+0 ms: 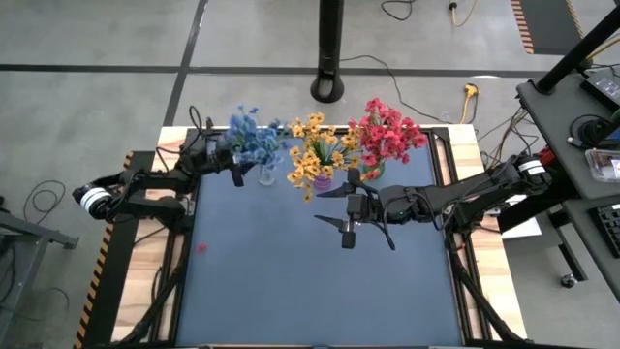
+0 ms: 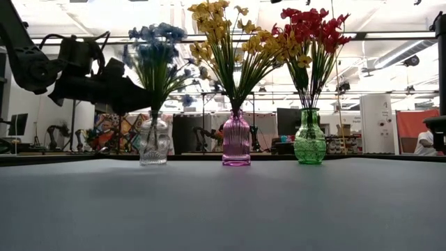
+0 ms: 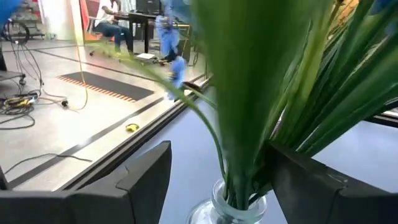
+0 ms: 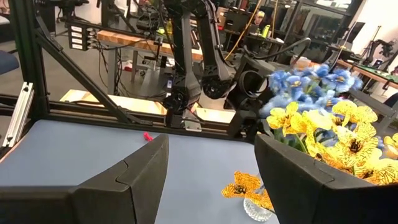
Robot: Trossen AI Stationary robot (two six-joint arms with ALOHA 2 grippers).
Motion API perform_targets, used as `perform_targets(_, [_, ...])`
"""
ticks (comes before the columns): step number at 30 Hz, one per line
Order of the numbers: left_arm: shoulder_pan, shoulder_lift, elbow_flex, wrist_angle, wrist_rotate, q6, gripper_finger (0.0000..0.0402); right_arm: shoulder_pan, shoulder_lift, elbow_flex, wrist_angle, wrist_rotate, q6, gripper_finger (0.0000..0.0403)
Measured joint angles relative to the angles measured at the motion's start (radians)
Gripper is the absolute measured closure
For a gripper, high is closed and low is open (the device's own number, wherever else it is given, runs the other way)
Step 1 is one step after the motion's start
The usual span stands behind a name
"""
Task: Sort flowers into vase by color
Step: Put the blue flowers into the transparent vase
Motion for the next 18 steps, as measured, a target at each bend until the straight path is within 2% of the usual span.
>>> perform_targets(18, [0.041,-0.102,0.000,-0.194,0.015,-0.032,0.0161,0.000,0.000,0.000,-0.009,0.000,-0.005,0.0172])
